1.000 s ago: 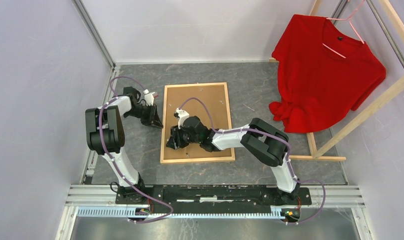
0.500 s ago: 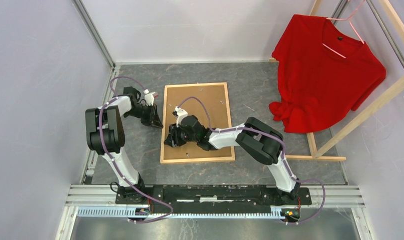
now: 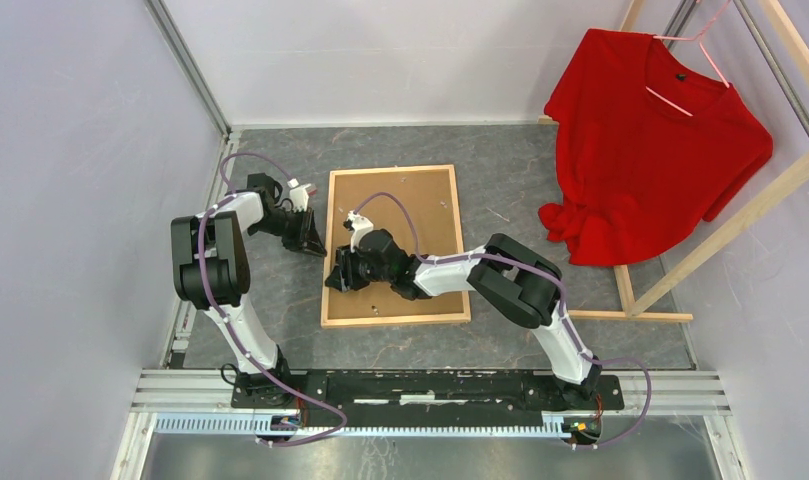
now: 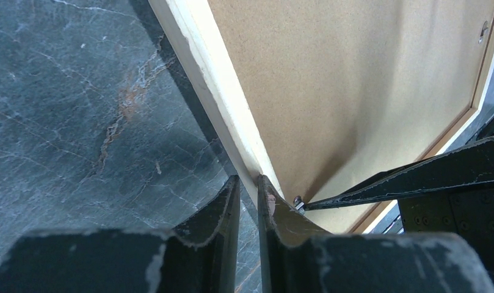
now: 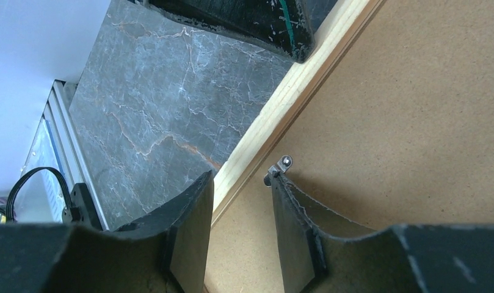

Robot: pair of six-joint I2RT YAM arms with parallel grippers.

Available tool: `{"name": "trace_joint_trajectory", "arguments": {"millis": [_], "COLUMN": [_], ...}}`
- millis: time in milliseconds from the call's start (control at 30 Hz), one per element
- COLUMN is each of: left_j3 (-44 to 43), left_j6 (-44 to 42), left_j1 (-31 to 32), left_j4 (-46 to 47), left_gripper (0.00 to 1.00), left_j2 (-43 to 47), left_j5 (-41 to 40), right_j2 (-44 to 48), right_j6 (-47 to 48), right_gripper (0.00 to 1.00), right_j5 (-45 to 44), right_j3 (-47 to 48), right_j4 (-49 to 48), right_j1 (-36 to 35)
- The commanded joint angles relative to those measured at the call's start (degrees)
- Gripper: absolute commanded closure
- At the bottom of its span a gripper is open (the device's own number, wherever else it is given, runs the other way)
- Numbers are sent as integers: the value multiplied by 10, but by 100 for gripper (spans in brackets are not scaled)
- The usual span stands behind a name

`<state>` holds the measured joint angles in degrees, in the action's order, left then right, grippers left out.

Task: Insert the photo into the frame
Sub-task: Install the photo frame at the center of the board.

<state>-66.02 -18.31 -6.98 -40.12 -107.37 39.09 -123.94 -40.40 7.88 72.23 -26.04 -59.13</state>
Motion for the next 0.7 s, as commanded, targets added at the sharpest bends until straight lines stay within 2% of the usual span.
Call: {"name": "trace_joint_trajectory", "arguments": {"millis": [0, 667], "left_j3": [0, 1], "left_j6": [-32, -34], "left_j1": [6, 7], "left_j4": [9, 9], "left_gripper": [78, 80], "left_j2": [-6, -1], "left_j5": [-38, -40], "right_j2": [-20, -37], "right_j6": [-8, -25], "right_gripper": [54, 57], "right_j5": [-4, -34], "right_j3": [23, 29], "right_j4": [-9, -24], "right_j1": [0, 7]}}
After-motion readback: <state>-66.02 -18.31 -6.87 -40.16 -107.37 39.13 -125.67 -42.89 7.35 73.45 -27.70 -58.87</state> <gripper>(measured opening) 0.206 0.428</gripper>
